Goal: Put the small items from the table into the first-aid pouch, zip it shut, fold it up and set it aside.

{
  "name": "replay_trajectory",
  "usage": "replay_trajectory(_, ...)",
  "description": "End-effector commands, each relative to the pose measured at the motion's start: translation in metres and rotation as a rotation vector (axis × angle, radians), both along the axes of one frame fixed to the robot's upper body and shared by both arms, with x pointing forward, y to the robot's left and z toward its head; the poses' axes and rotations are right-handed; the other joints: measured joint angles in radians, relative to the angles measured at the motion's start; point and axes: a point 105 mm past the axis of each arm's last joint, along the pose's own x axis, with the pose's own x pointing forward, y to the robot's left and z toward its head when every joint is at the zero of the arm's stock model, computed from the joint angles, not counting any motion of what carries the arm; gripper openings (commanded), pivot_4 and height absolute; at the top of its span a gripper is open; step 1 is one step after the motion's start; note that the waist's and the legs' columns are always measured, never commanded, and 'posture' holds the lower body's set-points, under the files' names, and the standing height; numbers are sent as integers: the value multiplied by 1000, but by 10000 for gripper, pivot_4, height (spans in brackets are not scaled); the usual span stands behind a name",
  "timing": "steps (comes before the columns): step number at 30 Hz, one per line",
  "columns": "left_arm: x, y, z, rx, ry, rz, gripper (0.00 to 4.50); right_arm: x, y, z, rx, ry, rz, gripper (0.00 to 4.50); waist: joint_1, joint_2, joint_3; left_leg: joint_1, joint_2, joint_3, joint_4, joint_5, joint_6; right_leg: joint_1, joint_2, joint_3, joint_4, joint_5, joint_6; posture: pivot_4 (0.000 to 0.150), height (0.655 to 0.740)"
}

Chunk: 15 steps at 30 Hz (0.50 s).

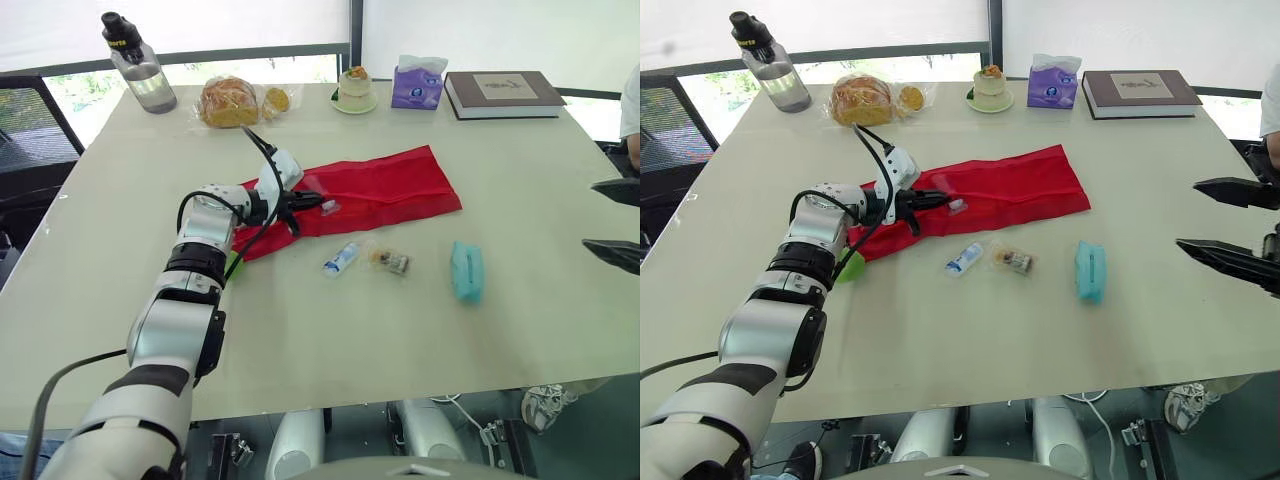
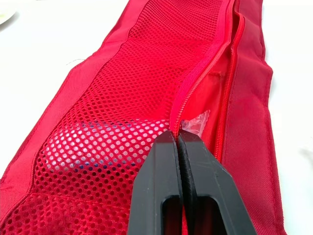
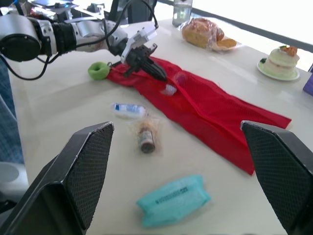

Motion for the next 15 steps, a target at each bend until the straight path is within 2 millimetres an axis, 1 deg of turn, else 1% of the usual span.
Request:
replay_trajectory(1, 0, 2, 9, -3, -33, -6, 0, -6, -15, 15, -68, -46, -23, 44337, 0, 0, 0, 0, 0, 0, 0, 0, 0, 0, 0, 0, 0, 0, 0, 1500, 7400)
replay_trajectory(4, 0, 0, 8, -1, -33, -12, 0, -8, -24, 7, -140, -15, -25, 44337, 1, 0, 0, 0, 0, 0, 0, 0, 0, 0, 0, 0, 0, 0, 0, 1500, 7400)
replay_trajectory(8, 0, -2, 9, -2, -36, -14, 0, -7, -24, 7, -141, -16, -16, 44337, 0, 0, 0, 0, 0, 0, 0, 0, 0, 0, 0, 0, 0, 0, 0, 1500, 7400)
replay_trajectory(12, 0, -2, 9, -1, -38, -15, 0, -2, -14, 2, -128, -28, 7, 44337, 0, 0, 0, 0, 0, 0, 0, 0, 0, 0, 0, 0, 0, 0, 0, 1500, 7400)
replay_trajectory(14, 1, -3, 10, -1, -38, -15, 0, 7, -3, -5, -133, -35, 16, 44337, 0, 0, 0, 0, 0, 0, 0, 0, 0, 0, 0, 0, 0, 0, 0, 1500, 7400)
replay_trajectory(15, 1, -3, 10, 0, -38, -15, 0, 13, 7, -11, -137, -36, 33, 44337, 0, 0, 0, 0, 0, 0, 0, 0, 0, 0, 0, 1, 0, 0, 0, 1500, 7400)
